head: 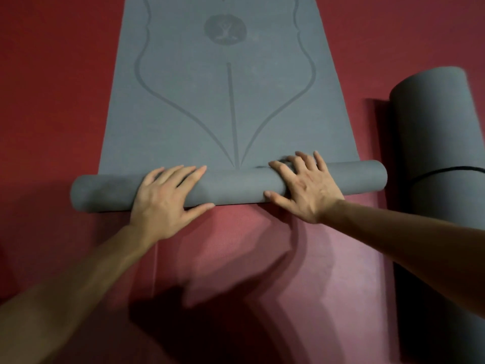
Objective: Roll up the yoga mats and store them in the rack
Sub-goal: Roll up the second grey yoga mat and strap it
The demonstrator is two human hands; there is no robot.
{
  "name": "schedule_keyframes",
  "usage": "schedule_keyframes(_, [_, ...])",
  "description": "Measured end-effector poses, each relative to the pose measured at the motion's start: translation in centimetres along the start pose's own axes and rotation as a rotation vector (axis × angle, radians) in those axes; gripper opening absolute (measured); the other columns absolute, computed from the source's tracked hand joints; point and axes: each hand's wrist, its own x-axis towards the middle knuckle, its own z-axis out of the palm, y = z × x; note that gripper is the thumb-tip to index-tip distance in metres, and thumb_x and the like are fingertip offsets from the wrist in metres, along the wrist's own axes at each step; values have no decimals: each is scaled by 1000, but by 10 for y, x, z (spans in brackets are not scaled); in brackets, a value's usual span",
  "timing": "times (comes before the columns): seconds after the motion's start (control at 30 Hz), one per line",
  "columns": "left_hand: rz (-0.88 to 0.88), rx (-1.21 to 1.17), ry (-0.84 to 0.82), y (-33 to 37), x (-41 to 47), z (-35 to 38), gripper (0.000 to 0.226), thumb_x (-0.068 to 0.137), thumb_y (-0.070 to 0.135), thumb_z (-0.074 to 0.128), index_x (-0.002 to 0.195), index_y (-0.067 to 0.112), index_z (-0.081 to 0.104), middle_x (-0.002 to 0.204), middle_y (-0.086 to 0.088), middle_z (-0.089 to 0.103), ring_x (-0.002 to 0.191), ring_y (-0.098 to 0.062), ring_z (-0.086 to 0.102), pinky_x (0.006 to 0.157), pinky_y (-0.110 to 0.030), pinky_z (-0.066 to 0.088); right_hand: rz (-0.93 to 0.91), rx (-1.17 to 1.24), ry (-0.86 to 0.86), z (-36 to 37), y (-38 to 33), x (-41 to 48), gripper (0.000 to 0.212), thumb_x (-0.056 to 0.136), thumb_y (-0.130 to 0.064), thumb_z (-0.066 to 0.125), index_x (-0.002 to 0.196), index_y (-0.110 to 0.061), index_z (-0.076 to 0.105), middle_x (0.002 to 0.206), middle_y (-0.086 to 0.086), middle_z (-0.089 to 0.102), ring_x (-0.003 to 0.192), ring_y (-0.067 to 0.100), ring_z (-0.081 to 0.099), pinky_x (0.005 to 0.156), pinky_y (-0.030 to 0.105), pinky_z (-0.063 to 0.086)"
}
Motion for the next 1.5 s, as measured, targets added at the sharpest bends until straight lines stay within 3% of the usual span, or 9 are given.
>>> schedule_keyframes(0.17, [-21, 37, -146, -15, 27, -2, 78, 89, 80, 34, 148, 30, 51, 125, 3, 68, 112, -24, 65, 95, -42, 46, 60, 47, 139, -10, -2, 0, 79, 91, -81, 31, 152, -32, 42, 145, 20, 45, 138, 41, 39, 121, 67, 16])
schedule_keyframes(0.27, [-38, 48, -190, -19, 33, -3, 82, 89, 83, 27, 150, 32, 47, 126, 2, 68, 113, -25, 64, 98, -44, 46, -1, 8, 99, 4, -8, -16, 91, 89, -84, 26, 162, -30, 25, 153, 26, 39, 144, 44, 33, 123, 66, 11])
schedule_keyframes(0.43, [-11, -21, 128, -2, 17, 1, 56, 97, 63, 53, 142, 31, 60, 131, -3, 64, 118, -24, 64, 117, -56, 27, -27, -12, 56, 3, 0, 0, 100, 85, -91, 15, 163, -29, 18, 152, 25, 40, 144, 44, 33, 122, 65, 12])
schedule_keyframes(0.6, [-22, 97, -94, -7, 31, 7, 87, 84, 87, 39, 155, 37, 37, 150, -3, 53, 141, -27, 46, 117, -57, 28, -20, -17, 4, -5, 8, 26, 108, 75, -96, 29, 161, -30, 24, 143, 18, 47, 132, 39, 43, 119, 63, 21])
schedule_keyframes(0.77, [27, 169, -141, -18, 60, 3, 99, 71, 93, 47, 147, 31, 48, 121, -4, 67, 106, -30, 66, 96, -44, 48, -18, -3, -232, -30, 16, 52, 125, 60, -92, 65, 159, -39, 9, 145, 9, 43, 136, 35, 41, 118, 53, 26])
schedule_keyframes(0.93, [59, 193, -78, -9, 54, -4, 82, 76, 84, 45, 128, 24, 66, 87, -5, 69, 73, -31, 69, 63, -38, 53, -7, 28, -144, -29, 12, 33, 112, 64, -96, 48, 157, -40, 19, 140, 8, 49, 131, 35, 45, 115, 49, 29])
schedule_keyframes(1.03, [54, 158, -29, 1, 27, -6, 79, 76, 82, 45, 123, 24, 70, 81, -4, 68, 67, -30, 68, 60, -37, 53, -24, 34, -142, -24, 4, 4, 114, 62, -98, 25, 159, -38, 21, 139, 9, 50, 130, 34, 46, 117, 50, 28])
schedule_keyframes(1.17, [42, 91, -5, 18, -17, -11, 76, 78, 81, 49, 123, 24, 71, 82, -2, 68, 70, -28, 69, 63, -38, 55, -71, 68, 42, -7, -11, -50, 106, 75, -94, 39, 157, -28, 36, 137, 15, 55, 128, 37, 51, 118, 59, 29])
schedule_keyframes(1.5, [7, 78, -73, 45, -58, -19, 78, 75, 83, 53, 126, 26, 70, 93, 3, 70, 78, -24, 69, 71, -37, 55, -106, 43, 141, 22, -25, -108, 104, 81, -86, 52, 161, -23, 32, 149, 22, 47, 141, 42, 43, 120, 64, 25])
